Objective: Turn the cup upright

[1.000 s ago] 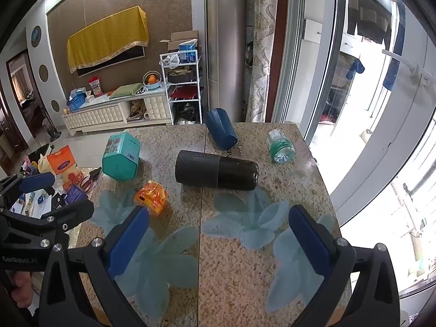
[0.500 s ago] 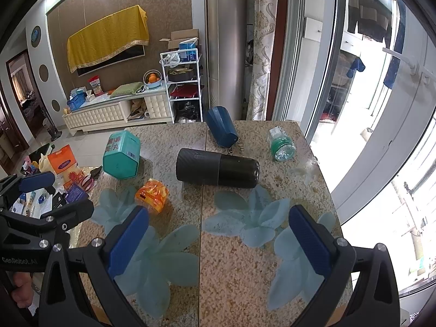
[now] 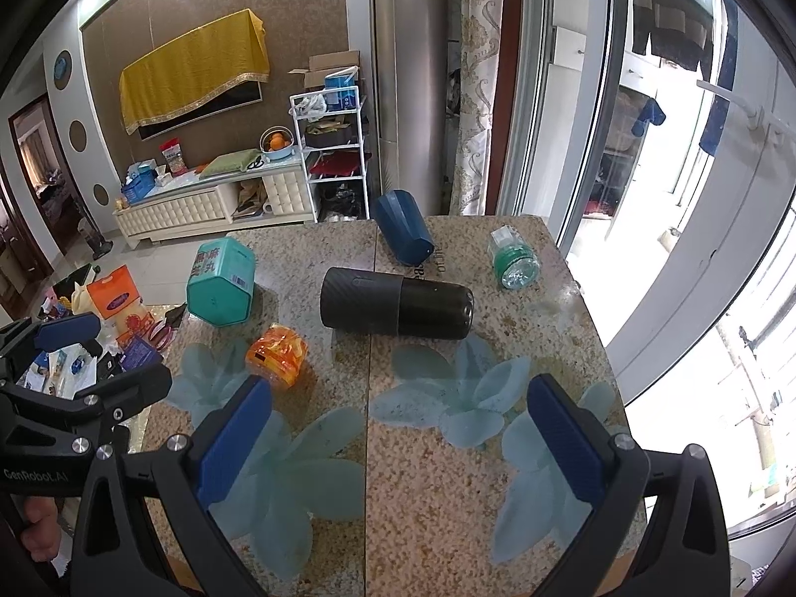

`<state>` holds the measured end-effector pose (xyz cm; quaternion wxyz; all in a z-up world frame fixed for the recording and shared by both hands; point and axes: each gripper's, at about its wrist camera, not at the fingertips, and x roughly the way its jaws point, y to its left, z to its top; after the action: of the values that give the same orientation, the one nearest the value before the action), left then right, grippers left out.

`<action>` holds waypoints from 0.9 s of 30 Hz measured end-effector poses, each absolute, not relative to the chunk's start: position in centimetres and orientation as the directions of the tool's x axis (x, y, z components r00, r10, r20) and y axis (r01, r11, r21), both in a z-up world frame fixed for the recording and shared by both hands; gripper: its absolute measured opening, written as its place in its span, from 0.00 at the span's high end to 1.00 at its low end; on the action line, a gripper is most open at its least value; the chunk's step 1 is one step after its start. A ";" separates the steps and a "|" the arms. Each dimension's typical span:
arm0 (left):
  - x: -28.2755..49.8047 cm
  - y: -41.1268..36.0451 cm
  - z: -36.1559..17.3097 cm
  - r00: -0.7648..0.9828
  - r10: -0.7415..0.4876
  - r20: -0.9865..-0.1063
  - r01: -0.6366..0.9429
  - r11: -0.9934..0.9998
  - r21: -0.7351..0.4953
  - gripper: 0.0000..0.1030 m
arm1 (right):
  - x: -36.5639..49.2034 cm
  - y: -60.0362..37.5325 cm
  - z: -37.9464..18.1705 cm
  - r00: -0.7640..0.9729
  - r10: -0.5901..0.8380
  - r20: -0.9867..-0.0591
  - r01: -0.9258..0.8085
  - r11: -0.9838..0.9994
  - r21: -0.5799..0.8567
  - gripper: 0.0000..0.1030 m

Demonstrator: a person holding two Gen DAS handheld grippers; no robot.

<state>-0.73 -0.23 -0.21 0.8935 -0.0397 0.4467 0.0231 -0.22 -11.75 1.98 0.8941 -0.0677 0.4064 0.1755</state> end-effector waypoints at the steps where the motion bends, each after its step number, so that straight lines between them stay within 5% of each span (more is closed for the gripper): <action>1: -0.8 -0.2 -0.3 0.599 0.007 -0.800 -0.078 0.996 -0.050 0.00 | -0.2 -11.7 2.0 0.607 0.260 -0.751 -0.369 0.929 0.022 0.00; 27: 5.1 0.4 -4.0 0.457 0.062 -0.887 -0.083 0.996 0.027 0.00 | 1.6 -12.5 -0.4 0.501 0.290 -0.816 -0.395 0.915 0.082 0.00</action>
<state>5.06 0.43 -4.00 0.8536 -0.0101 0.5191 0.0423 1.63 -12.51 -0.39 0.8644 -0.0576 0.4585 0.1980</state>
